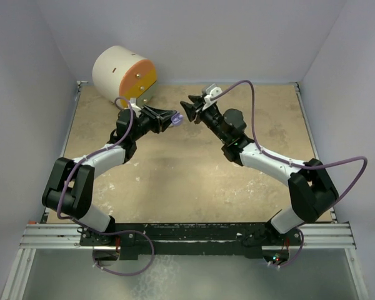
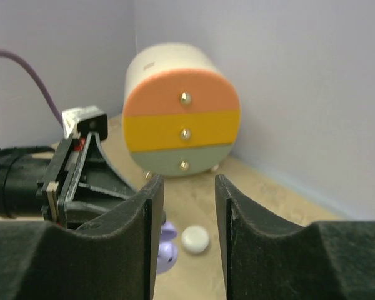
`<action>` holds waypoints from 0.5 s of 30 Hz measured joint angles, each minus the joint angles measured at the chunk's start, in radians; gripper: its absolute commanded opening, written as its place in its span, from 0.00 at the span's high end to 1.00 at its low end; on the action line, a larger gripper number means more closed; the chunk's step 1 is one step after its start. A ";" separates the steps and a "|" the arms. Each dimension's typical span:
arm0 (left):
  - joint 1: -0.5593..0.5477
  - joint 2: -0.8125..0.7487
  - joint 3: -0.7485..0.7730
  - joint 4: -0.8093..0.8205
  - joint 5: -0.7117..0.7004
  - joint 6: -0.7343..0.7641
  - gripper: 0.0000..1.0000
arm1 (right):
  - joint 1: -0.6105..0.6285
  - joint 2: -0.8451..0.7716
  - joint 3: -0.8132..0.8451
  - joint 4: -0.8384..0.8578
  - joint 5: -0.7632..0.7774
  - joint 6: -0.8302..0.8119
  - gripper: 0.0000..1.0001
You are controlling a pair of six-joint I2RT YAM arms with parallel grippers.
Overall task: Insert the wireless bluetooth earbuds into the charging case
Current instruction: Place the earbud in the charging case.
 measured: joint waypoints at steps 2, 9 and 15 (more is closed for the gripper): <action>0.000 0.000 0.000 -0.005 -0.003 0.008 1.00 | 0.005 -0.002 0.000 -0.058 0.016 0.038 0.57; 0.000 -0.002 -0.007 -0.019 -0.011 0.026 1.00 | 0.035 -0.002 -0.034 -0.224 0.105 0.130 0.56; 0.000 -0.003 -0.007 -0.028 -0.013 0.026 1.00 | 0.036 -0.022 -0.045 -0.277 0.139 0.166 0.56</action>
